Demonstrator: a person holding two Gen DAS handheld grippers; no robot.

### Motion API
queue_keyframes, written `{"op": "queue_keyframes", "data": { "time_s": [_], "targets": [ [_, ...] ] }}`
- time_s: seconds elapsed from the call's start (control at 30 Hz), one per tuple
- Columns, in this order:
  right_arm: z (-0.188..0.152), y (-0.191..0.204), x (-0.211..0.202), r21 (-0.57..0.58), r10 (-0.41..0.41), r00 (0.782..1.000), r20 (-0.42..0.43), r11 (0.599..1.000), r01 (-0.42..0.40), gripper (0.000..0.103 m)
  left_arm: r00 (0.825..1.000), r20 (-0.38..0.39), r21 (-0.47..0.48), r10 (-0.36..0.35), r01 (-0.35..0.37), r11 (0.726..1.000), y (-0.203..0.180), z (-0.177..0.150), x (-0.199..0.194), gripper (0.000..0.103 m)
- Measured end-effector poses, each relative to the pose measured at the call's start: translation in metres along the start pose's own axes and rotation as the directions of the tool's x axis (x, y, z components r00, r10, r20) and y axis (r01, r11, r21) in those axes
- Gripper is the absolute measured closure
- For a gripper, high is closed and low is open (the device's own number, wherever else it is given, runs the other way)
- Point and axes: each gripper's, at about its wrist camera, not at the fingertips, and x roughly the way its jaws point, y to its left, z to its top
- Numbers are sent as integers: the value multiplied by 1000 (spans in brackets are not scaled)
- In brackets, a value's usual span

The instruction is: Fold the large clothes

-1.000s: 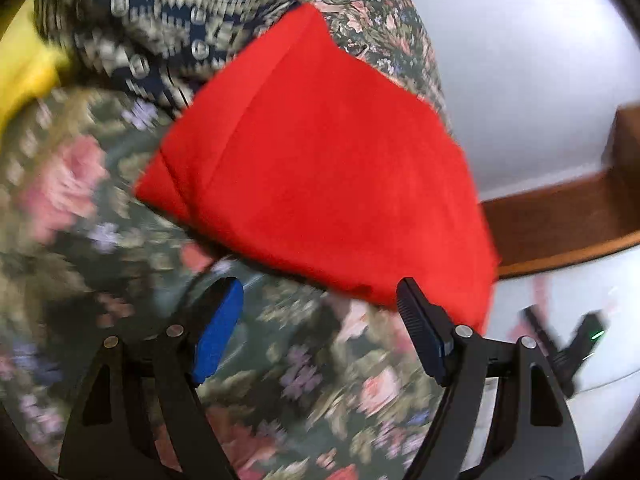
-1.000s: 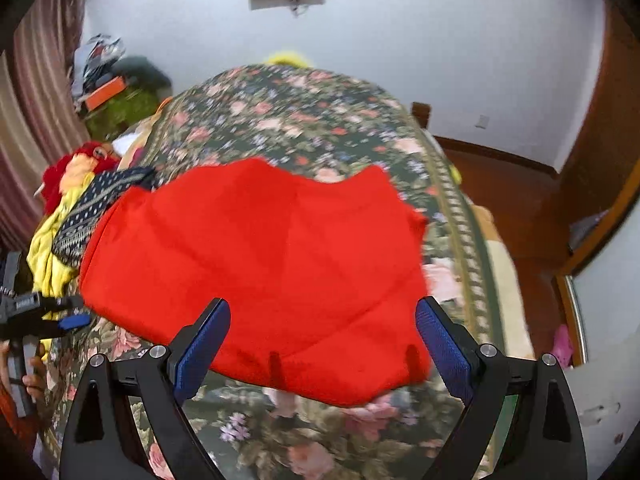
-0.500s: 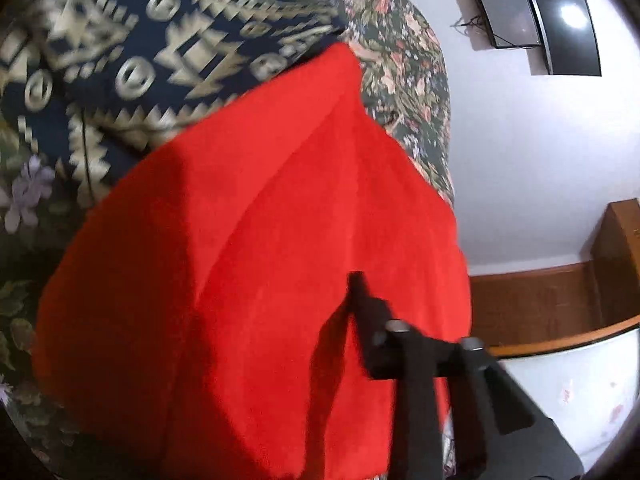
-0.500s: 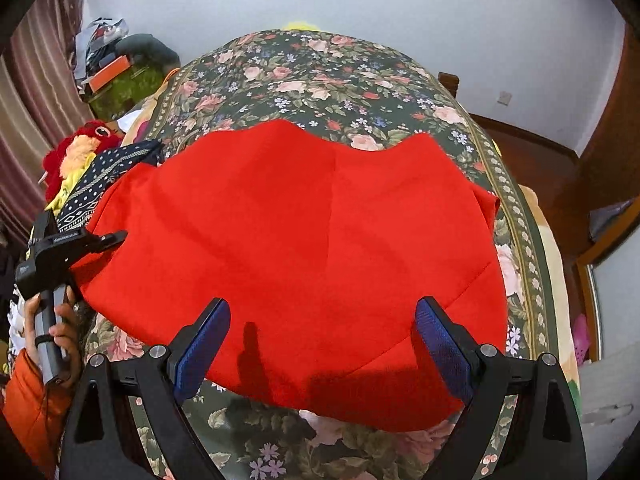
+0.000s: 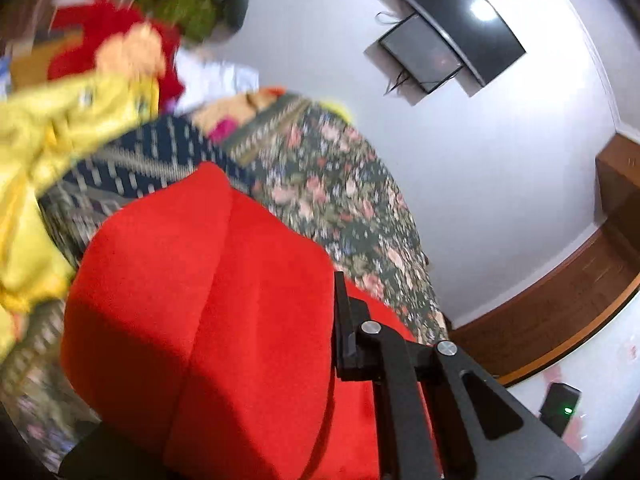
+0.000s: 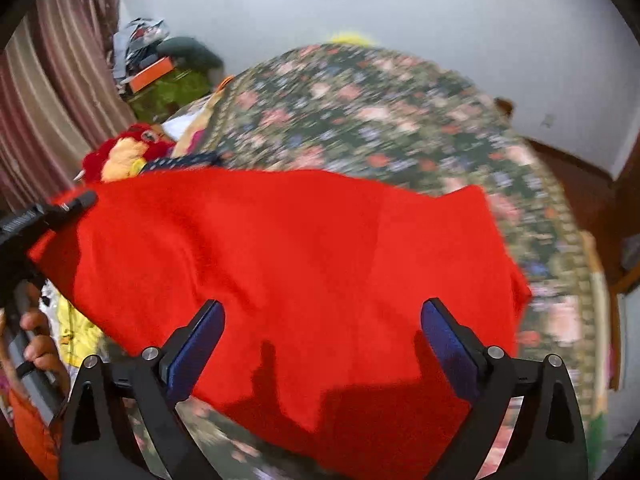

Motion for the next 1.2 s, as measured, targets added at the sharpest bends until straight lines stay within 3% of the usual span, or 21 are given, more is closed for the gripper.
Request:
{"op": "queue_keyframes", "data": {
  "time_s": [0.13, 0.27, 0.33, 0.43, 0.53, 0.67, 0.77, 0.87, 0.93, 0.97, 1.03, 1.07, 1.13, 1.2],
  "targets": [
    [-6, 34, 48, -23, 71, 992, -106, 997, -74, 5, 998, 24, 105, 63, -65, 992, -12, 11, -14, 94],
    [-17, 57, 82, -119, -3, 988, -156, 993, -16, 0, 997, 20, 175, 74, -76, 982, -17, 4, -26, 94],
    [-16, 55, 82, -123, 9, 986, -167, 992, -30, 0, 996, 21, 236, 88, -90, 967, -30, -2, -23, 94],
    [-11, 34, 64, -30, 108, 978, -180, 993, -115, 0, 995, 26, 336, 97, -100, 937, -58, -12, -17, 94],
    [-14, -1, 27, 105, 161, 980, -118, 983, -149, 0, 997, 5, 415, 72, -67, 907, -93, -24, -9, 94],
    [-27, -52, -34, 173, 61, 998, -8, 983, -59, 0, 999, -18, 542, 37, -21, 840, -152, -62, 14, 96],
    [-45, -83, -72, 214, -21, 998, 53, 977, 9, 0, 995, -94, 613, 10, 50, 789, -186, -102, 36, 96],
    [-66, -107, -93, 275, -52, 997, 63, 961, 32, 0, 975, -221, 659, 23, 131, 741, -203, -146, 61, 96],
    [-79, -118, -101, 293, -72, 996, 59, 955, 52, 0, 941, -334, 682, 60, 197, 705, -203, -179, 78, 96],
    [-86, -124, -103, 304, -85, 995, 52, 950, 66, 0, 910, -403, 690, 102, 229, 686, -198, -199, 89, 96],
    [-95, -129, -106, 321, -92, 995, 42, 944, 74, 0, 883, -442, 711, 160, 236, 662, -190, -219, 97, 94],
    [-100, -134, -109, 328, -87, 995, 39, 942, 70, 0, 873, -446, 737, 198, 233, 635, -184, -230, 97, 90],
    [-104, -138, -110, 336, -82, 996, 36, 940, 66, 0, 866, -456, 751, 203, 253, 610, -178, -236, 88, 84],
    [-106, -136, -113, 331, -77, 996, 39, 942, 60, 0, 855, -487, 745, 180, 299, 596, -176, -234, 75, 64]
  ]
}}
